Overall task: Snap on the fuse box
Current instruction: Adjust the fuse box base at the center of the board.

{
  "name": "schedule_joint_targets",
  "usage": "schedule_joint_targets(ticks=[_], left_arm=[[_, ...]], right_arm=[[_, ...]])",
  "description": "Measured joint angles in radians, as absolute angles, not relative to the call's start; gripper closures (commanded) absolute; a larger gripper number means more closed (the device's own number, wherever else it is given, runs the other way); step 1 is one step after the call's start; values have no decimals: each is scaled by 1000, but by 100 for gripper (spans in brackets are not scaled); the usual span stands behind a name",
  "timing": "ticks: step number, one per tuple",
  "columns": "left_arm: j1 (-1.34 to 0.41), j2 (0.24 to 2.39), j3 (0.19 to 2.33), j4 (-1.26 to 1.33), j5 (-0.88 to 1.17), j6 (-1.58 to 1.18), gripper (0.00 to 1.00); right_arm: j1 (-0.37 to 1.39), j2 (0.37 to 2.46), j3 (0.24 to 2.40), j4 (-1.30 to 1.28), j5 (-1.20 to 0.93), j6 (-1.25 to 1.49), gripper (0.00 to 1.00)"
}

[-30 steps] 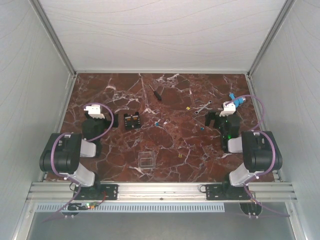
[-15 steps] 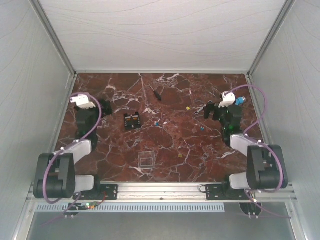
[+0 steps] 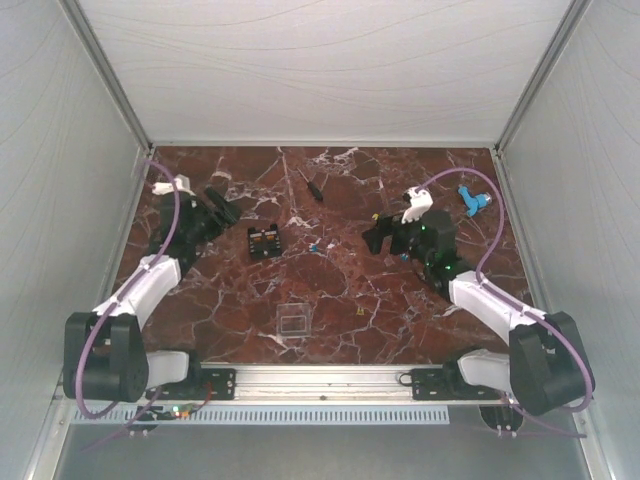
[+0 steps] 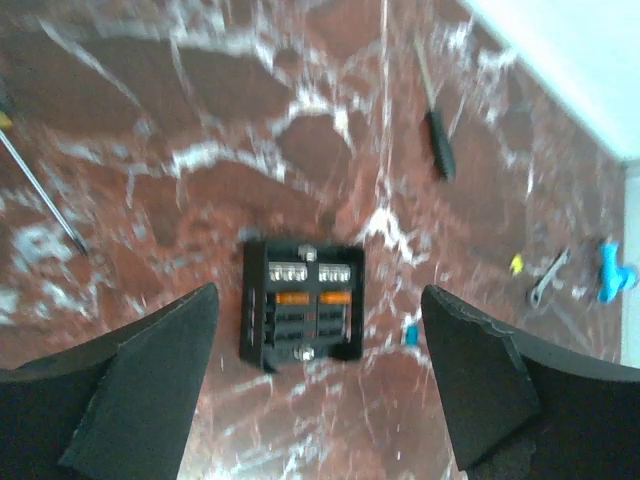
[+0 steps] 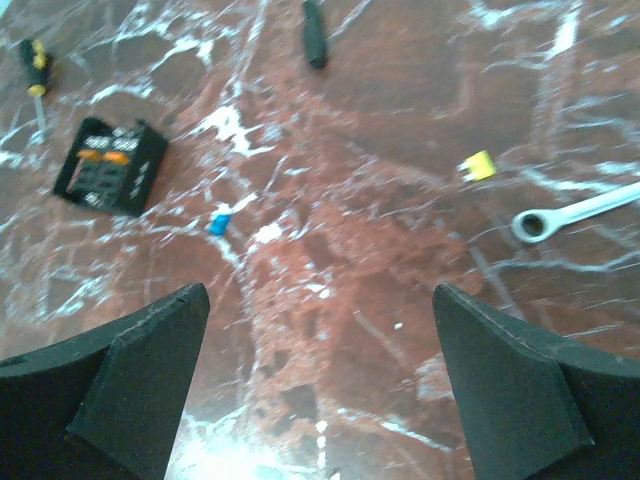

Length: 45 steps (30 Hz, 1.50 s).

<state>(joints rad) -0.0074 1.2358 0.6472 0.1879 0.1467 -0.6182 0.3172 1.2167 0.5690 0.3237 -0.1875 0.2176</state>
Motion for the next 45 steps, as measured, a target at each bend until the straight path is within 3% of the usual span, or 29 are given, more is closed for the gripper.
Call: schedule_joint_targets(ticks=[8,19,31,45], left_arm=[[-163,1327,713,-71,106,-578,38],[-165,1502,793,-163,56,-522,54],[-189,1614,881,-231,64,-459,92],[-420,1559,889,-394,96,-340,97]], right_arm=[[436,1198,532,287,-242,301,8],[465,1210,524,289,-275,305,8],[474,1192,504,288,-278,304,8],[500,1159,504,279,-276,299,8]])
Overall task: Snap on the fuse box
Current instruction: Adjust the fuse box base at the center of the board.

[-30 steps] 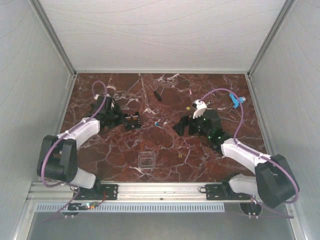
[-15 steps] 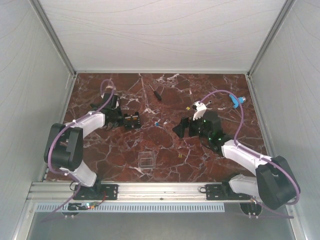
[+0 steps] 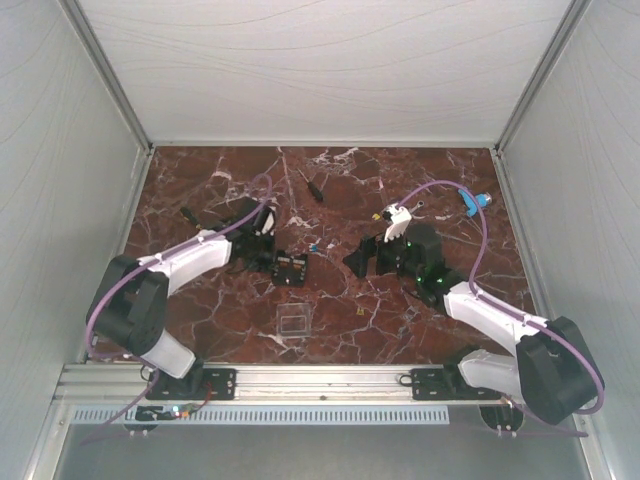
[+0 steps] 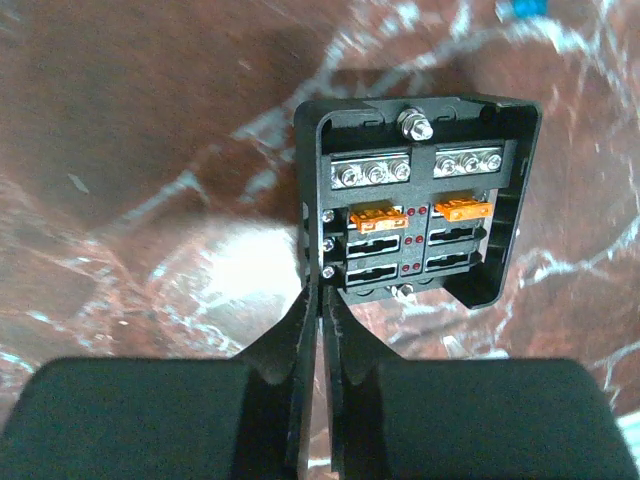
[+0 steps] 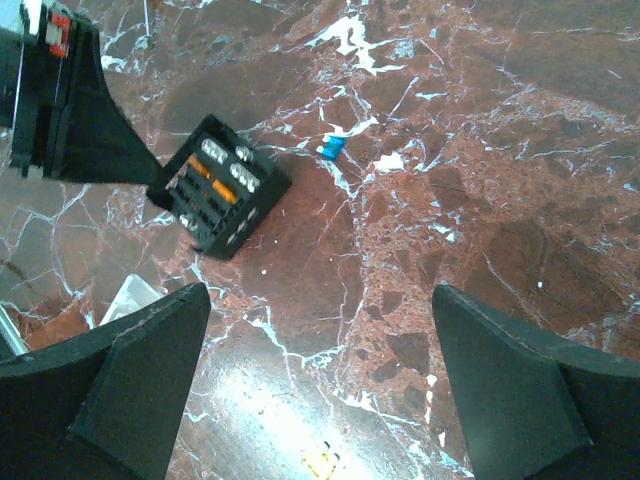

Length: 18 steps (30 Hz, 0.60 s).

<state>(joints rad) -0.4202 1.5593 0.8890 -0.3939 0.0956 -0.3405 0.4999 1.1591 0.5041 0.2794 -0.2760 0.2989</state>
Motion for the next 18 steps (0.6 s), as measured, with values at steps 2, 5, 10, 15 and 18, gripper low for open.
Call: schedule_joint_targets(ticks=[2,5,10,15,18], left_arm=[[-461,1546,885,-417,100,-321,97],[-511,1543,884,-443,109,-288,96],[-577,1546,884,-477,108,-217,93],[-595,1578,906,-504,102,-141,73],[-597,1605,924,-522,62,-121,62]], right_arm=[[502,1159,504,277,-276,294,8],[506,1161,504,273,-278,293,9],[518,1182,505,268,-282,291,9],[532,1225,528,244,-300,284,9],[542,1267,556,236,-332,286,9]])
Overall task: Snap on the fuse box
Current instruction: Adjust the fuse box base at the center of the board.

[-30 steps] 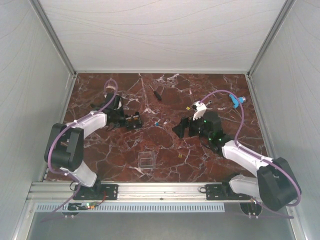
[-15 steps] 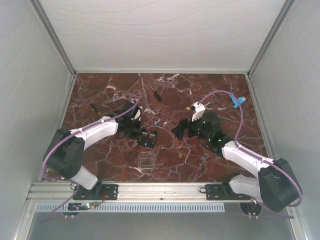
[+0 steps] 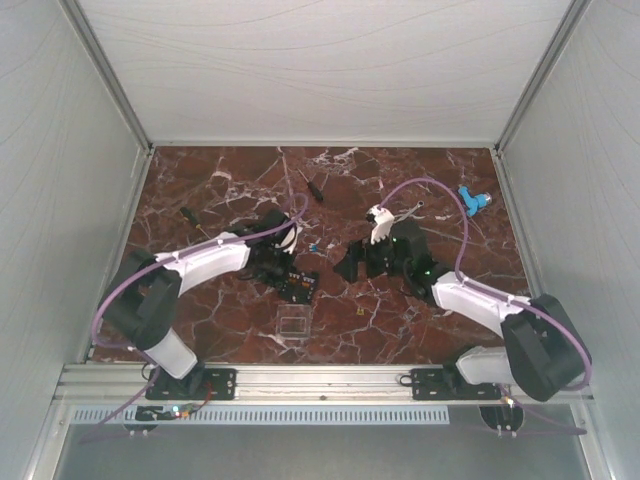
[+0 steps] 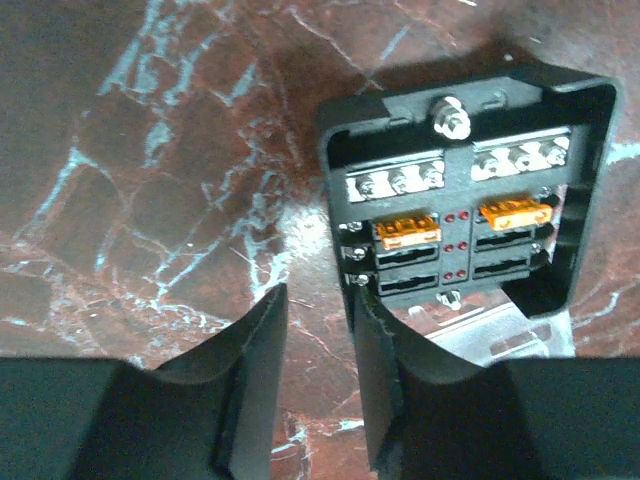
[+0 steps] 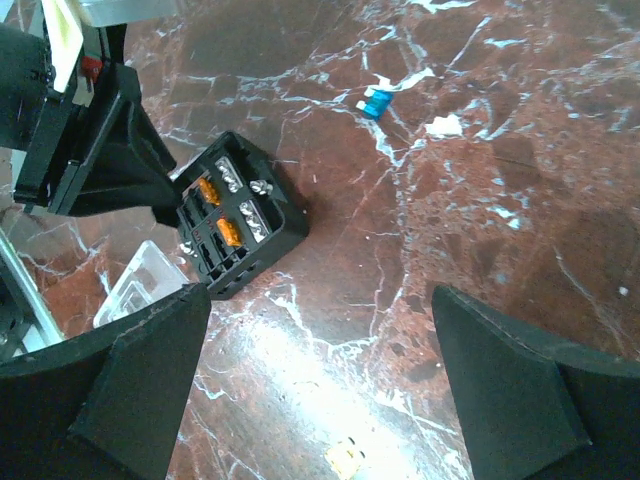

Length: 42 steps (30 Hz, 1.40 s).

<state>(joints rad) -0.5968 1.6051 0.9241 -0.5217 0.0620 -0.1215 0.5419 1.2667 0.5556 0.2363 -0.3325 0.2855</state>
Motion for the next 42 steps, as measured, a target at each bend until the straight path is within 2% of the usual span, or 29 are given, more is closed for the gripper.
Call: schedule_joint_targets(ticks=[6,10,15,22,27,35,42], left_arm=[[-597,1614,936,-532,-57,-136,47],[-588,1655,985,-542,-136,-146,45],[-555,1725,1075,-540,-204,-152,37],[-531,1684,1103,-503,-185,-153,25],[-526,1502,1044,-473,-134,-193,2],[-364,1175,879,-424,2,-278,0],[-223,1048,779,-386,120,-298,0]], right_arm=[[546,1399,616,255,-404,315,12],[549,1465,649,267,-439,338,12],[550,1477,666,268,-447,339,12],[550,1477,701,238,-404,330,14],[547,1478,753,148,-281,282,17],[556,1589,887,78,-166,199,30],[631,1798,1069,33,-113,121,39]])
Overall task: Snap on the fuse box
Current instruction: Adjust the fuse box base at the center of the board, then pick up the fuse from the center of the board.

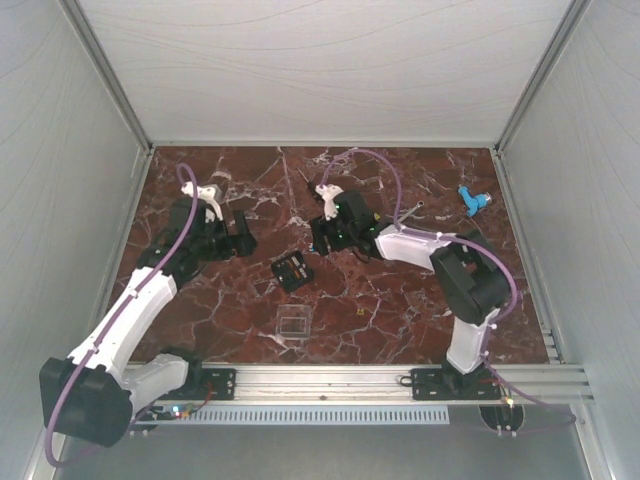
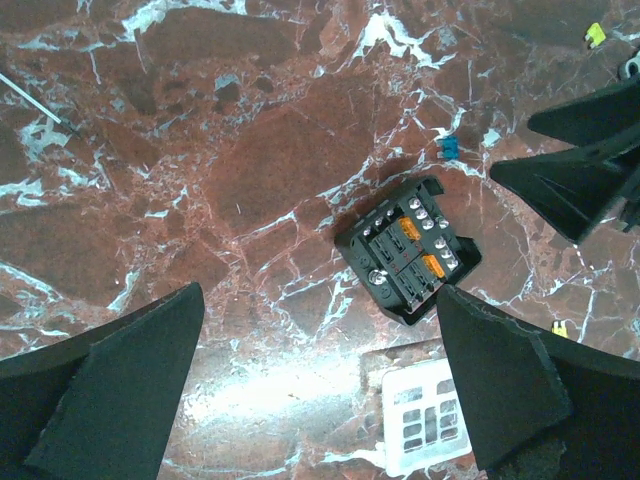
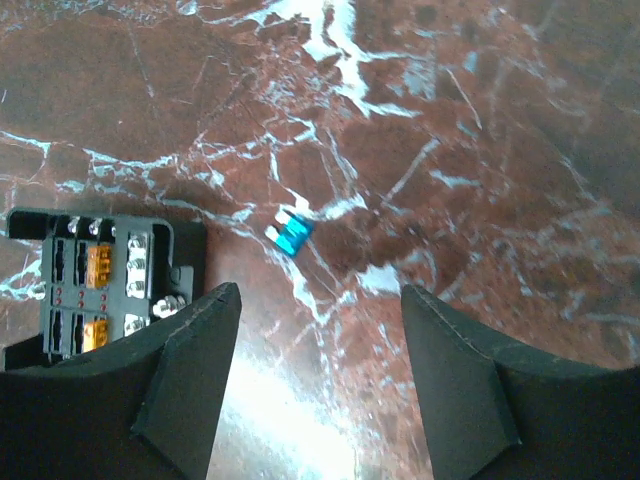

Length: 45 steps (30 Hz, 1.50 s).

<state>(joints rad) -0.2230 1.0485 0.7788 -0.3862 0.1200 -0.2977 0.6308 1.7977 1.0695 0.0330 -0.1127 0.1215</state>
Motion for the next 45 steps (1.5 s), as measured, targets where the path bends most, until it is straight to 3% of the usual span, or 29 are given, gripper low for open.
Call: schedule_joint_targets(ticks=[16,32,45], left_arm=[[-108,1056,742,-343,253,-335,0],[-86,1055,736,-337,313,-337,0],[-67,1056,733,-329,340,-342,0]], right_arm=[[684,2058,1327,-53,-155,21,70],[691,1995,1238,-62,-213,-18,65],[779,1995,1227,-31,20,-37,66]])
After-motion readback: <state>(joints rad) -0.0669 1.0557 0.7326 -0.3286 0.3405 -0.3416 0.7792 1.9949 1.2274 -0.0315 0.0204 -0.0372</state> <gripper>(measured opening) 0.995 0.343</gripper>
